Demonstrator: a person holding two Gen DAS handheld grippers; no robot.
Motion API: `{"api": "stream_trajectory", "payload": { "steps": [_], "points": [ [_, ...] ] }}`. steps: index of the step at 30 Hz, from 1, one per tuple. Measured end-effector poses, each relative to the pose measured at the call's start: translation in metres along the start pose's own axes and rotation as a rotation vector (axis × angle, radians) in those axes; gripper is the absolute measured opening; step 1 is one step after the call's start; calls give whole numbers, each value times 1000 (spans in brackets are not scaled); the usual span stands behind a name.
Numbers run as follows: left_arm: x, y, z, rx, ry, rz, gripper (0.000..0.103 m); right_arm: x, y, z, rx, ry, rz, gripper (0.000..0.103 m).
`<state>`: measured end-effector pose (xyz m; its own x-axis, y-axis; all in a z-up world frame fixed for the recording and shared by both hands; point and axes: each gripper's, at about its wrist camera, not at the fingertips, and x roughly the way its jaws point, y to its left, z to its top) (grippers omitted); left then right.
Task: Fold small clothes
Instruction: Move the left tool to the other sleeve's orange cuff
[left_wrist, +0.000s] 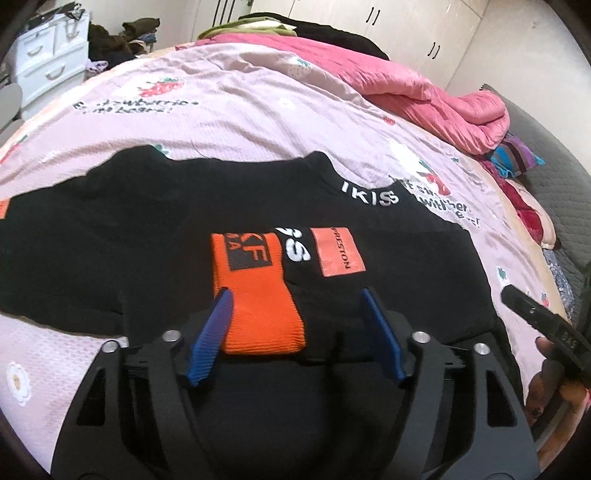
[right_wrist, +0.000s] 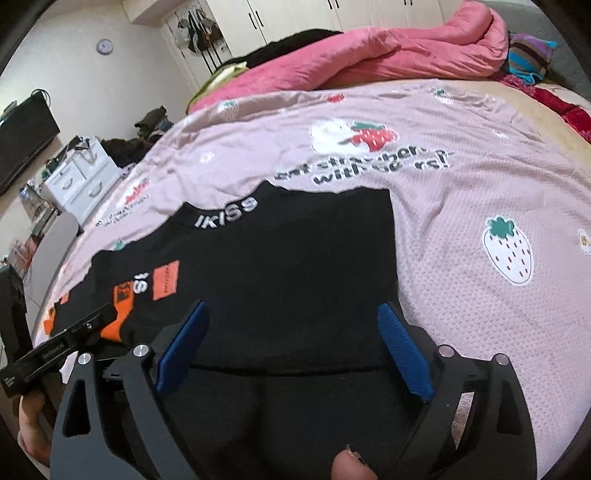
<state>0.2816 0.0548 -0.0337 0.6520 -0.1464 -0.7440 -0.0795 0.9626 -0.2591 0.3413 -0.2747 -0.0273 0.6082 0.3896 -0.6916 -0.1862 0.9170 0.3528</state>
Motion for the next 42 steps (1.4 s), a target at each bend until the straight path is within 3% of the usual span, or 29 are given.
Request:
{"api": "stream_trajectory", "payload": {
  "steps": [11,22,42],
  "points": [
    [-22,14,10,-21,-71,82,94,-24,23,7,-25,-119,49,98],
    [-51,51,6,-99,-139,177,94,-34,69,3,-119,-152,87,98],
    [-90,128,6,-276,-216,305,94,-10,166,-30,-359,-97,144,98]
  ]
}}
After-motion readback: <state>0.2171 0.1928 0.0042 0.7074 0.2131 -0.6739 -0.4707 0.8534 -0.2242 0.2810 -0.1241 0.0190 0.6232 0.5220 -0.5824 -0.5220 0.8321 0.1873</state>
